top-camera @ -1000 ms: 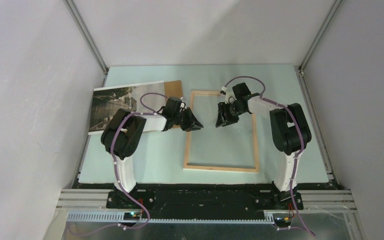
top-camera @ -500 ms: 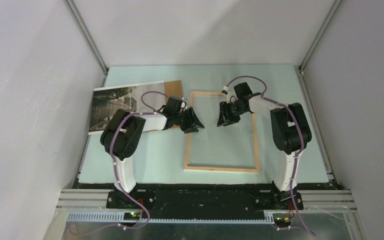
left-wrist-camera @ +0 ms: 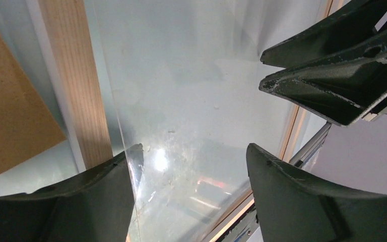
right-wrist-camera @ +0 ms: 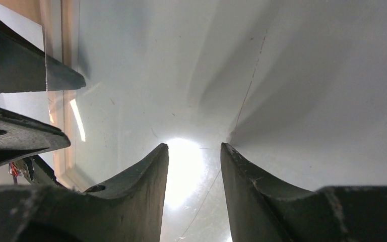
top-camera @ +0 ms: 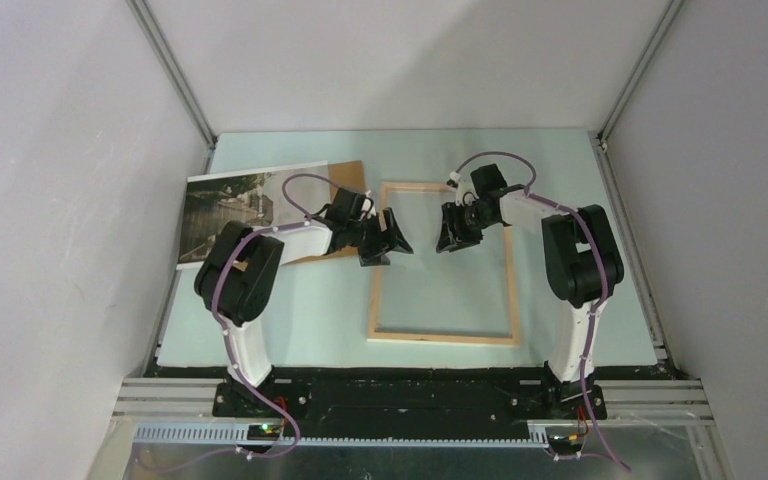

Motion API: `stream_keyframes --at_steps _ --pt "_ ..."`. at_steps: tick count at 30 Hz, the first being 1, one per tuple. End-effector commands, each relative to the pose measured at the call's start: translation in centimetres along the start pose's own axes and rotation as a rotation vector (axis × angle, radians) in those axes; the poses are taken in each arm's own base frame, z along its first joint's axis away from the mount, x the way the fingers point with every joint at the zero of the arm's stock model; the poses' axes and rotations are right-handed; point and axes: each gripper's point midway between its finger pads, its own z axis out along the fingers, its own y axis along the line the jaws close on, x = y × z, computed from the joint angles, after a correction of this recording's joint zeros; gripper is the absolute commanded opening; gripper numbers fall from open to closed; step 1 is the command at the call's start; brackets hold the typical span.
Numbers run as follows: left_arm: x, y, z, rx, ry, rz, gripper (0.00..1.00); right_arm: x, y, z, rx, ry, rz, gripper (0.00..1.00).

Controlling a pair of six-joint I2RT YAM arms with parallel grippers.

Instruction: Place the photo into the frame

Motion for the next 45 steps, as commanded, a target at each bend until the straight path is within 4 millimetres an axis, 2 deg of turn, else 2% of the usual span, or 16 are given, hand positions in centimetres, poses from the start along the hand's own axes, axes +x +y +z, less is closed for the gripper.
stream_keyframes --at_steps 1,9,35,39,45 --pt "-1.6 -0.2 -1.8 -0.039 -0.055 0.056 0.84 -0.2 -1.1 0.1 0.034 0.006 0.005 0.47" --pt "-1.7 -0.3 -2.4 -0.053 -0.052 0.068 0.91 -0.4 -1.3 -0.1 0.036 -0.001 0.007 0.47" --pt "-2.3 0.3 -5.8 -0.131 -0.108 0.151 0.95 -0.7 -1.3 -0.5 0.038 -0.011 0.005 0.47" --pt "-2.4 -0.1 -6.2 -0.119 -0.113 0.176 0.95 -1.1 -1.0 -1.0 0.036 -0.030 -0.009 0.48" --pt "-2.7 -1.3 -7.6 -0.090 -0.136 0.266 0.95 -2.8 -0.1 -3.3 0.038 -0.100 -0.037 0.53"
